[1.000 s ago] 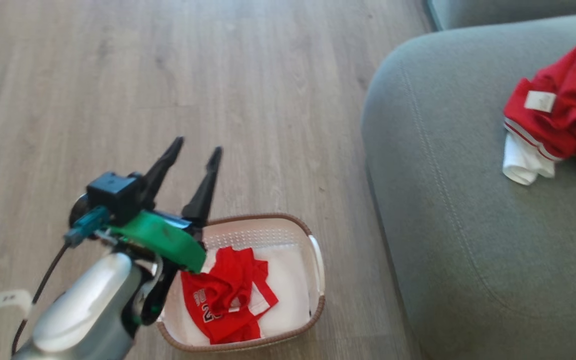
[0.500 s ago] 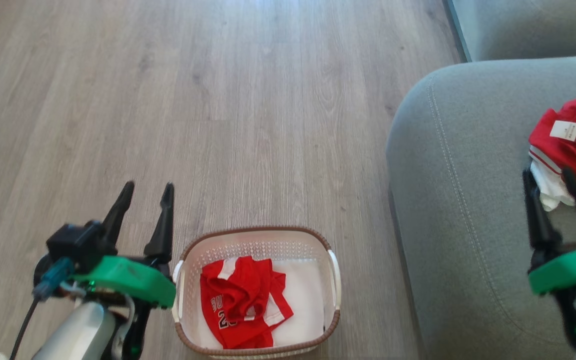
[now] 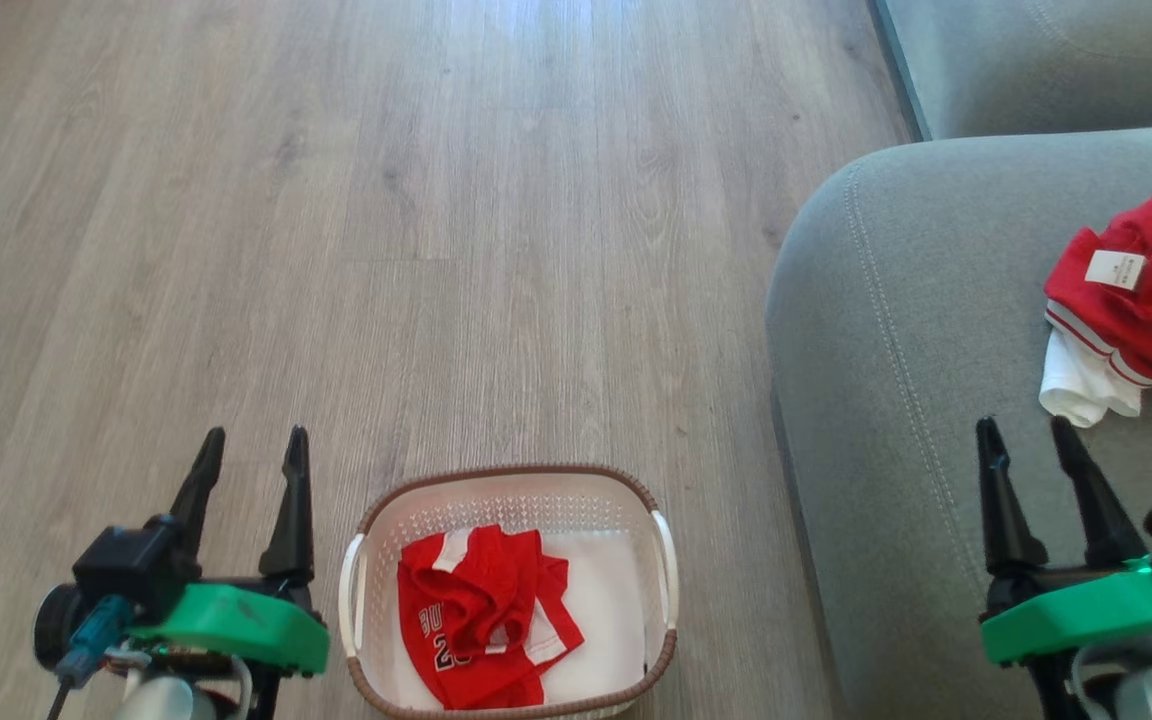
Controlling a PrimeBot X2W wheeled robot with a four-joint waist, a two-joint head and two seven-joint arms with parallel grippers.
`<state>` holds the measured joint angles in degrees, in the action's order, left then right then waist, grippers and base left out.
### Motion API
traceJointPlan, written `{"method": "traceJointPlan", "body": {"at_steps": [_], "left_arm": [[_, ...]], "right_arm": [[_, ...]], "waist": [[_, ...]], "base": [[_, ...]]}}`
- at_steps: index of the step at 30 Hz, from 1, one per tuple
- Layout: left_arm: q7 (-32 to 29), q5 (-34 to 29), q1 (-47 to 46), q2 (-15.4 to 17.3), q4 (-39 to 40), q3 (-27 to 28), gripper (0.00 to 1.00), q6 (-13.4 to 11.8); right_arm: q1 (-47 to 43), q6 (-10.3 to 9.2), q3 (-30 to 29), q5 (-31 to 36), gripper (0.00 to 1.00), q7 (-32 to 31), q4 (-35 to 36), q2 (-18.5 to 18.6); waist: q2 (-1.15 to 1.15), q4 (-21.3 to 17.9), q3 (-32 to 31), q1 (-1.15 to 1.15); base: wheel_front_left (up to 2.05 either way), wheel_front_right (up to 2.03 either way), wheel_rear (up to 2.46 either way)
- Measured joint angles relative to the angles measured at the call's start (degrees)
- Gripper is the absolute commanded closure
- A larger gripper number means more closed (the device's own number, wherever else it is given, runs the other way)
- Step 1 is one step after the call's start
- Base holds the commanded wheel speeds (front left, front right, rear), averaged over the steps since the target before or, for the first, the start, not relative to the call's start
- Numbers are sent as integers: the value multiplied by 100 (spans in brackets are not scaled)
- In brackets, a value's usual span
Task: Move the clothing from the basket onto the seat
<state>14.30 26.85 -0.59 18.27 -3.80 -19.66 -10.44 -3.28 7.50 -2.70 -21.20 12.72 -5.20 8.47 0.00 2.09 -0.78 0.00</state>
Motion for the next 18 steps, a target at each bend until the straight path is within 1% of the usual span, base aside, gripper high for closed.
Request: {"method": "traceJointPlan", "body": {"at_steps": [4,10,18], "left_arm": [[0,-155,63,-127,7,178,0,133],[0,-341,110,-294,-10,341,0,331],[0,-461,110,-442,-74,523,0,498]], "right_arm": [[-1,0,77,64,0,59,-1,-80],[9,0,104,97,0,101,-9,-80],[20,0,142,97,0,116,-68,-80]], "waist": [[0,-24,19,0],[0,-25,27,0],[0,-49,36,0]], "base": [[0,0,0],[0,0,0],[0,0,0]]}}
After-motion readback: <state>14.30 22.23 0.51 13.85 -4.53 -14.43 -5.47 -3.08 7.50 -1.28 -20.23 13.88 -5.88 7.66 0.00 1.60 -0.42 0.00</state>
